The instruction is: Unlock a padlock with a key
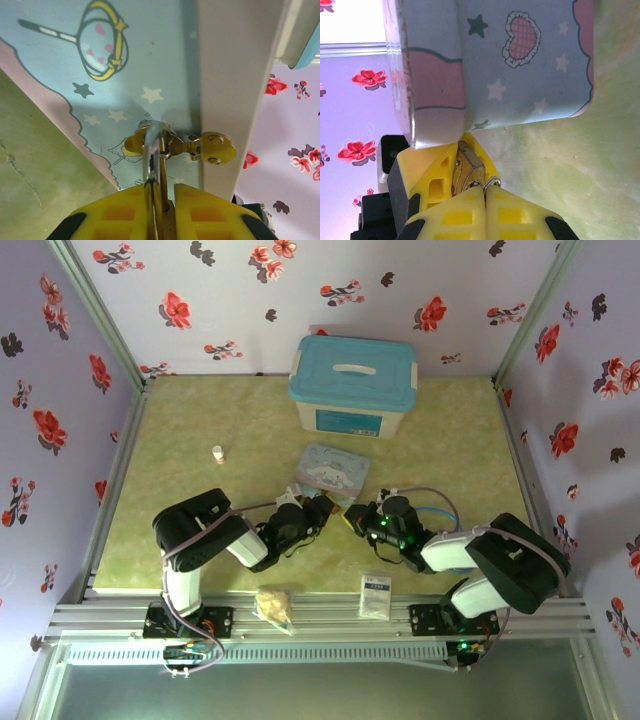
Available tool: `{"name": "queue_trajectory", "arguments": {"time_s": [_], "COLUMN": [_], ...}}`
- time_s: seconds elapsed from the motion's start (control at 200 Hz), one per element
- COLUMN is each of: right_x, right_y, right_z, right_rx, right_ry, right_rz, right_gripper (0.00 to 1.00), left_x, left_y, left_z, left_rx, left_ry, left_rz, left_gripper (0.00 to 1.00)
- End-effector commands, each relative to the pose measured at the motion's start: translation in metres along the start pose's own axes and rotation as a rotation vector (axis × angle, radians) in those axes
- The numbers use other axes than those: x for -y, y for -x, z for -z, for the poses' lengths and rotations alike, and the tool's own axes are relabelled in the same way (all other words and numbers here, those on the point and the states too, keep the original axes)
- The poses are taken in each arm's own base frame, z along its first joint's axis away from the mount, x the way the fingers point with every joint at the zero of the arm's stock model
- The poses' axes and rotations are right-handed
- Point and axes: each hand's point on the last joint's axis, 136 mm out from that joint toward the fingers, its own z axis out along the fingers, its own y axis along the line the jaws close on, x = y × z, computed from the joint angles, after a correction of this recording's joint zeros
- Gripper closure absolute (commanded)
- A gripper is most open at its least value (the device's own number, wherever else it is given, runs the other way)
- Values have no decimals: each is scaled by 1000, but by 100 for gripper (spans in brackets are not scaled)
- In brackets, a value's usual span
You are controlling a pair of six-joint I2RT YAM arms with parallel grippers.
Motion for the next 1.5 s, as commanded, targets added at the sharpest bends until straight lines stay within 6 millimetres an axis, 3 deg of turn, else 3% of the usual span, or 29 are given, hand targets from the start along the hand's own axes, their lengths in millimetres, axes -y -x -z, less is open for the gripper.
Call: {"name": "queue_trajectory", "arguments": {"time_s": [0.0,0.12,0.275,0.34,0.41,0.575,0.715,0.885,1.02,1.195,1.315,1.495], "right_x": [-45,-32,17,22,26,36,31,3,-13,-14,-8,-6], "right_y": [4,5,3,3,3,4,11,10,-1,-25,-29,-13], "right_z": [-7,-6,4,9,13,27,38,42,37,23,21,27], "right_rx": [16,23,26,19,-4,-21,-4,4,9,14,52,171], "right_ry": [140,119,-152,-200,-268,-374,-427,-422,-406,-325,-293,-399], "right_rz": [20,36,157,224,294,444,669,966,1222,1543,1673,1814], "right_gripper": [100,97,93,88,70,70,70,69,65,61,58,58], "left_x": [38,38,30,29,28,28,28,25,24,18,14,15], "left_y": [-36,-31,-17,-13,-10,-5,-2,-2,-2,-3,-3,-4], "left_z": [-5,-2,-1,0,0,3,5,8,10,11,14,16], "left_rx": [-125,-104,-70,-57,-51,-37,-29,-32,-34,-41,-40,-50], "left_ry": [-130,-128,-108,-107,-104,-102,-102,-93,-86,-60,-28,-4], "left_rz": [14,10,8,5,6,3,5,14,11,8,-16,-42], "left_gripper": [100,100,100,100,100,100,100,100,100,100,100,100]}}
